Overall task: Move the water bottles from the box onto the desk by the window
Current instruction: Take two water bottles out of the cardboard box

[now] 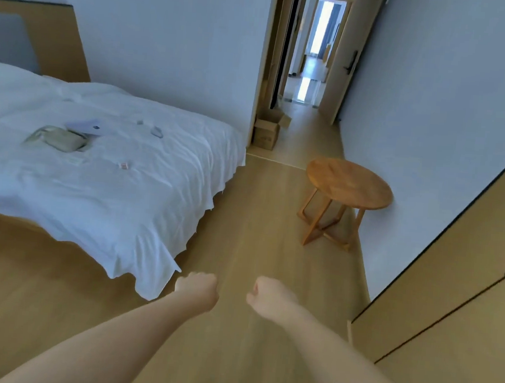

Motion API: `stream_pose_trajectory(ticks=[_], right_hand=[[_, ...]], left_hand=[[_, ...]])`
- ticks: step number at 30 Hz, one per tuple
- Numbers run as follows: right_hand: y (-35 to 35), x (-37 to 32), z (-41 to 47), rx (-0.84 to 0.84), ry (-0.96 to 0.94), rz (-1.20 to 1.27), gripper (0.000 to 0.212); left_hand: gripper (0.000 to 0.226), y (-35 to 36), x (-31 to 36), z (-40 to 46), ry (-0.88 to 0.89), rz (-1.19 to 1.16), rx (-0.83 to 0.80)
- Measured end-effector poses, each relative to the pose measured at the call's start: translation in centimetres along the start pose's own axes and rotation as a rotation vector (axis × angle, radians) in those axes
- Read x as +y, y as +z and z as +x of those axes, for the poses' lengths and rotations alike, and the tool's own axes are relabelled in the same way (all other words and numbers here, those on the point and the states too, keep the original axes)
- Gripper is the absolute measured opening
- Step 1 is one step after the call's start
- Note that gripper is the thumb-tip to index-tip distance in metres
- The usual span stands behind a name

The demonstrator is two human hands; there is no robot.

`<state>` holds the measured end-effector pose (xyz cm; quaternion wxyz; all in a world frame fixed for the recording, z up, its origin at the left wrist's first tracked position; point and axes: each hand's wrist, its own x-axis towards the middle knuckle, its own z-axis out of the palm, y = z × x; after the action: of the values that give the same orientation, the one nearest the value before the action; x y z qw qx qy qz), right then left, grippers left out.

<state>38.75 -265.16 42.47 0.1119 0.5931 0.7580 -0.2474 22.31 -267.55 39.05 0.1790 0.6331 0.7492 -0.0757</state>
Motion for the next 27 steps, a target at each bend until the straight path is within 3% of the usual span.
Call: stream_pose_trajectory(ticks=[3, 9, 19, 27], right_hand=[[-3.2, 0.4, 7.3, 0.006, -0.003, -0.031, 0.036], [-11.3, 0.8, 22.1, 0.035, 0.059, -0.067, 0.034], [-23.0, 3.3, 42.4, 0.037, 0.118, -0.013, 0.034], [-34.2, 8.7, 61.4, 0.061, 0.061, -0.028, 0.033]], left_hand=[[0.024, -2.1, 0.2, 7.9, -0.03, -0.037, -0.031], [0.022, -8.5, 0.8, 24.9, 0.024, -0.158, -0.084], [0.009, -17.2, 4.5, 48.1, 0.107, -0.106, -0.114], [0.025, -23.4, 7.8, 69.5, 0.054, -0.026, -0.096]])
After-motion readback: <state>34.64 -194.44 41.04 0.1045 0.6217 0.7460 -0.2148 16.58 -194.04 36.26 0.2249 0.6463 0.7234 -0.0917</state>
